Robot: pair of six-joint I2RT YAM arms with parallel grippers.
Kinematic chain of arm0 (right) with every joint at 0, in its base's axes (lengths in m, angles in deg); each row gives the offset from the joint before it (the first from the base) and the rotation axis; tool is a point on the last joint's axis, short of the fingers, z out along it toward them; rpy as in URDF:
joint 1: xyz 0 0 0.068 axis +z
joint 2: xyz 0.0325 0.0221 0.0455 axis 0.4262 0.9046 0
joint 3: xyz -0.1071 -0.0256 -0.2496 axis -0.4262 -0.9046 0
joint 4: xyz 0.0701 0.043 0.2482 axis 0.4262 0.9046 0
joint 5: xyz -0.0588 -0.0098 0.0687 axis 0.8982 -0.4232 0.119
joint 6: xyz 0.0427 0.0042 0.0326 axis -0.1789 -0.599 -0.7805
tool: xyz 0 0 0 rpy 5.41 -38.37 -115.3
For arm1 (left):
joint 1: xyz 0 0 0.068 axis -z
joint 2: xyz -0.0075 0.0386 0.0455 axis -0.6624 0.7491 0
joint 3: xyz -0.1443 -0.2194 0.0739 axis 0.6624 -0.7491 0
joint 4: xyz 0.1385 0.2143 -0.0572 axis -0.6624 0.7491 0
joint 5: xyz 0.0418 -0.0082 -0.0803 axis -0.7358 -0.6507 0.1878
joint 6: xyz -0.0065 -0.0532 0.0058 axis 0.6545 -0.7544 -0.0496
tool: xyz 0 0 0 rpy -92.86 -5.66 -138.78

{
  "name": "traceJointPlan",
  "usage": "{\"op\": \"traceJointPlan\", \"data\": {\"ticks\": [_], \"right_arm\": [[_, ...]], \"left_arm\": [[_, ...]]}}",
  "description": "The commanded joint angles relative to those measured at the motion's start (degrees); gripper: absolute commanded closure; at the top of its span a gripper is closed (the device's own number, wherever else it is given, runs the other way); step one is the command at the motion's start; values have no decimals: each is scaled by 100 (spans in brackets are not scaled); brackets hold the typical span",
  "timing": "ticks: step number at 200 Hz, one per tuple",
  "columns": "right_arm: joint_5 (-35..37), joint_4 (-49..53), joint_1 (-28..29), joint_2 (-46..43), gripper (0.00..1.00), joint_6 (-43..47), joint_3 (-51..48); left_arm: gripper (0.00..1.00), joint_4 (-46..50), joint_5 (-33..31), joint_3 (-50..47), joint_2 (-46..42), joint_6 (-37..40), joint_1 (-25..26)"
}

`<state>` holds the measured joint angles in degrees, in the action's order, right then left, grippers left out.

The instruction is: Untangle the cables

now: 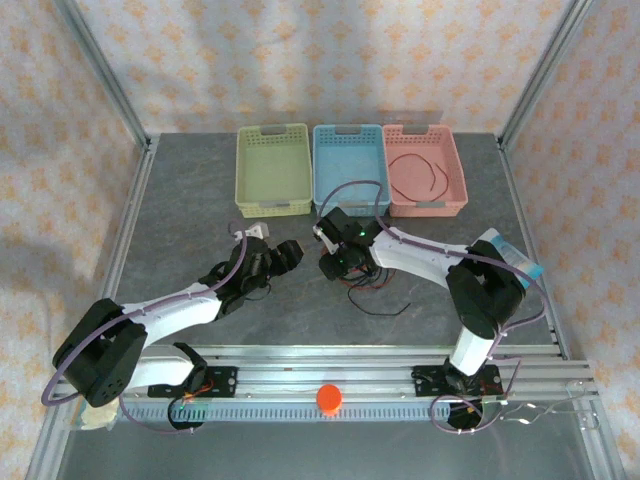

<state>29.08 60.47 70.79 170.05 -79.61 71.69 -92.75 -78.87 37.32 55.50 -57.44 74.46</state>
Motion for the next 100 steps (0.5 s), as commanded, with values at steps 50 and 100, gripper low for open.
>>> {"op": "traceJointPlan", "data": {"ticks": [50,100], "right_arm": [[50,271,-4,415,45,487,366],[311,276,-6,649,52,409,362]], "left_arm": [[32,-213,135,-110,-117,-41,-93],[32,-248,170,-96,-38,-18,-115]]}}
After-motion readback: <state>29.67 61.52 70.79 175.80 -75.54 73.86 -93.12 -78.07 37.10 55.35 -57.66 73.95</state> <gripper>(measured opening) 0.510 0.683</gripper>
